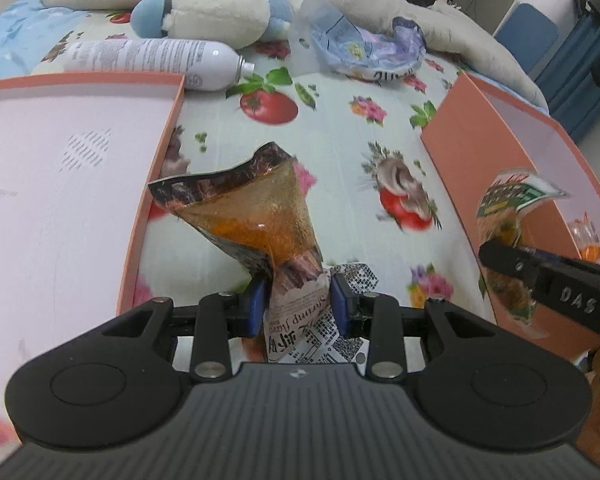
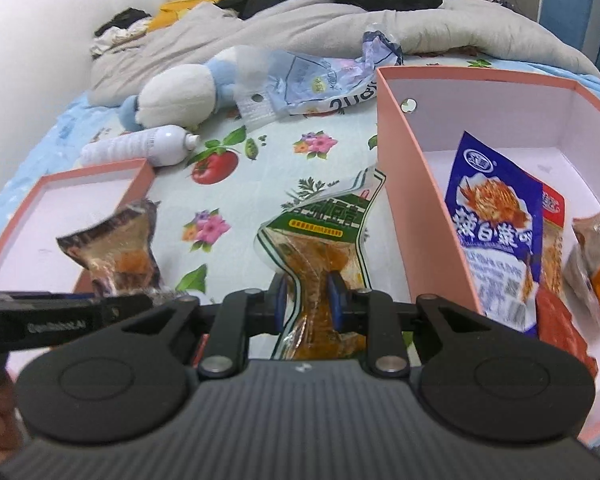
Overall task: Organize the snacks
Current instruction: 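Carry the brown packet with the left tool while the right tool carries the green packet to the box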
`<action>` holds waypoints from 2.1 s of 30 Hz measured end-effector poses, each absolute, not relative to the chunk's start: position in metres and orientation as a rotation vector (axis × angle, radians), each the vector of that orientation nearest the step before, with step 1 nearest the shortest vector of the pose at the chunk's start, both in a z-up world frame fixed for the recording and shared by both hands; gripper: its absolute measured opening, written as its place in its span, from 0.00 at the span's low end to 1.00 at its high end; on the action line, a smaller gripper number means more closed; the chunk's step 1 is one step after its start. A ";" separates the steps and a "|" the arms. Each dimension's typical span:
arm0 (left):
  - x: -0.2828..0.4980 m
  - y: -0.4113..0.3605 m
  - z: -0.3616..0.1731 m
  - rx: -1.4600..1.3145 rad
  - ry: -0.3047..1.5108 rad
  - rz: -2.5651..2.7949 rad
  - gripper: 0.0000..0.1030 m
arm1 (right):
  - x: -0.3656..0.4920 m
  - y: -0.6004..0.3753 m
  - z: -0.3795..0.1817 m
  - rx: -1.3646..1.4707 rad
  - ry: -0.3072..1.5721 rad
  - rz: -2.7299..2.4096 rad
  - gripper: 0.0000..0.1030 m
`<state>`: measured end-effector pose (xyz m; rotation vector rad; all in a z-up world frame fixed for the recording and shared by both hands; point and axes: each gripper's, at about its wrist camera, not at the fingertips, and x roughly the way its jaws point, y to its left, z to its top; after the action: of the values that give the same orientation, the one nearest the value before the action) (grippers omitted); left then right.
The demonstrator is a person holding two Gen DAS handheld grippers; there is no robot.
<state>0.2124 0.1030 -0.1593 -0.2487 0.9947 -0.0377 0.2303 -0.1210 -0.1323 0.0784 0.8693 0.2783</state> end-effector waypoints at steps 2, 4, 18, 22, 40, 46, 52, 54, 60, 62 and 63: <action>0.198 0.098 -0.156 -0.234 0.992 -0.038 0.38 | 0.219 -0.127 -0.127 0.088 0.866 0.285 0.24; 0.186 0.095 -0.153 -0.234 0.992 -0.037 0.38 | 0.209 -0.132 -0.122 0.098 0.863 0.297 0.24; 0.114 0.070 -0.105 -0.326 0.948 -0.045 0.37 | 0.136 -0.161 -0.069 0.132 0.799 0.351 0.24; 0.100 0.061 -0.090 -0.362 0.973 -0.065 0.37 | 0.120 -0.171 -0.048 0.172 0.797 0.373 0.24; 0.074 -0.007 -0.028 -0.300 0.917 -0.212 0.37 | 0.075 -0.227 -0.007 0.165 0.731 0.262 0.24; 0.089 -0.040 -0.024 -0.285 0.907 -0.300 0.37 | 0.071 -0.257 -0.008 0.167 0.733 0.182 0.24; 0.100 -0.066 -0.030 -0.258 0.925 -0.351 0.37 | 0.071 -0.278 -0.015 0.186 0.756 0.108 0.24; 0.106 -0.072 -0.032 -0.256 0.931 -0.364 0.37 | 0.073 -0.282 -0.017 0.186 0.759 0.097 0.24; 0.130 -0.085 -0.038 -0.248 0.937 -0.387 0.28 | 0.091 -0.293 -0.025 0.191 0.765 0.075 0.24; 0.140 -0.090 -0.042 -0.232 0.940 -0.389 0.25 | 0.099 -0.297 -0.031 0.197 0.782 0.064 0.24; 0.145 -0.091 -0.044 -0.234 0.943 -0.392 0.24 | 0.103 -0.299 -0.034 0.204 0.790 0.063 0.24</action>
<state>0.1447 -0.0911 -0.0437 -0.2343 0.9430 -0.3917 0.1034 -0.2994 -0.0343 0.2038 0.7905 0.0635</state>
